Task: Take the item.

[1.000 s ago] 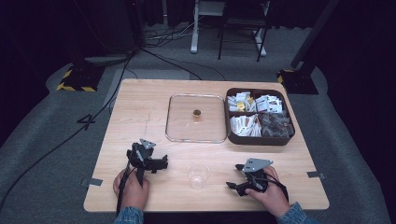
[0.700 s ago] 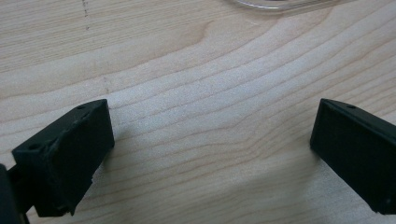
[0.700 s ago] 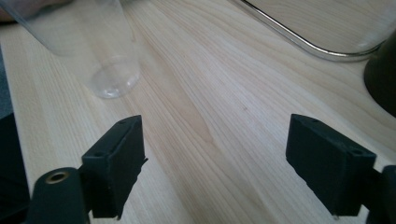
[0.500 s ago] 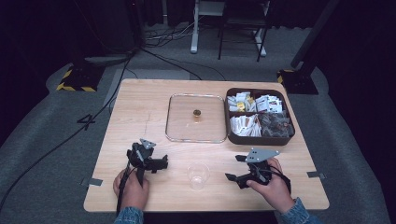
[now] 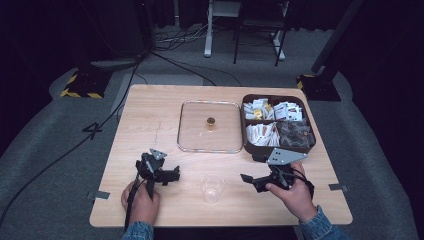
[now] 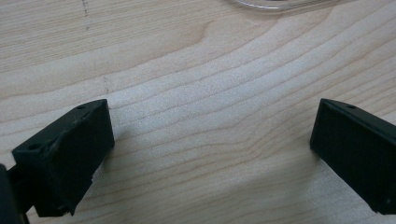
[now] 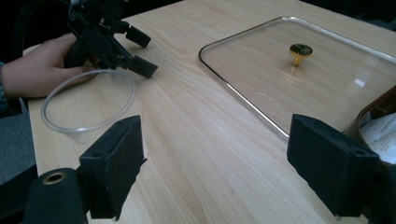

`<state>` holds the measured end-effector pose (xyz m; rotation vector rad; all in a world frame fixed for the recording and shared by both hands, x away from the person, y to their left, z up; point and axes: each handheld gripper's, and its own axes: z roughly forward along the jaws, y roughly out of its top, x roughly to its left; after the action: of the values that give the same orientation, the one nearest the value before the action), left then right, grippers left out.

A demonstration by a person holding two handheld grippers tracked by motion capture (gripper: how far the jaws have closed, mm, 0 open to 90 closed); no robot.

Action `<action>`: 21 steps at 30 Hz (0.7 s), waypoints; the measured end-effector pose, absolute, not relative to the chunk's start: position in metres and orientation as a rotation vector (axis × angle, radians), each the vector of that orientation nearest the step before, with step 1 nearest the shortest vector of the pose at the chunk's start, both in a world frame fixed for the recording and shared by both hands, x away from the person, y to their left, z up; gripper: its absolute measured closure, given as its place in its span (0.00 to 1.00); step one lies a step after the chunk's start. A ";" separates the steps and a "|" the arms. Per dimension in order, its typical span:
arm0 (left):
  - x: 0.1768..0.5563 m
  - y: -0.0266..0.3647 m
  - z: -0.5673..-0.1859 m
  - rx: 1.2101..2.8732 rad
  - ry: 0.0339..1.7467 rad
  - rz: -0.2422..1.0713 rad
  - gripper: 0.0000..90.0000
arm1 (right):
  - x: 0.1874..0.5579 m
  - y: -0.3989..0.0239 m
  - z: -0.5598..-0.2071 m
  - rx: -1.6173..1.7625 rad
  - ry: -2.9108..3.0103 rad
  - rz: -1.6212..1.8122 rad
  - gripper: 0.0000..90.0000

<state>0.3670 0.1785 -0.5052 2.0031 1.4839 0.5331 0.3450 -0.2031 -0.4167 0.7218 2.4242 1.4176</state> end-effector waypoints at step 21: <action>0.365 0.178 -0.505 1.997 1.491 0.533 0.00 | 0.365 -0.209 -0.395 0.702 2.343 1.479 0.22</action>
<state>0.3654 0.1782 -0.5053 1.9973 1.4907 0.5328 0.3645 -0.2088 -0.3951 0.7022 2.3425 1.4795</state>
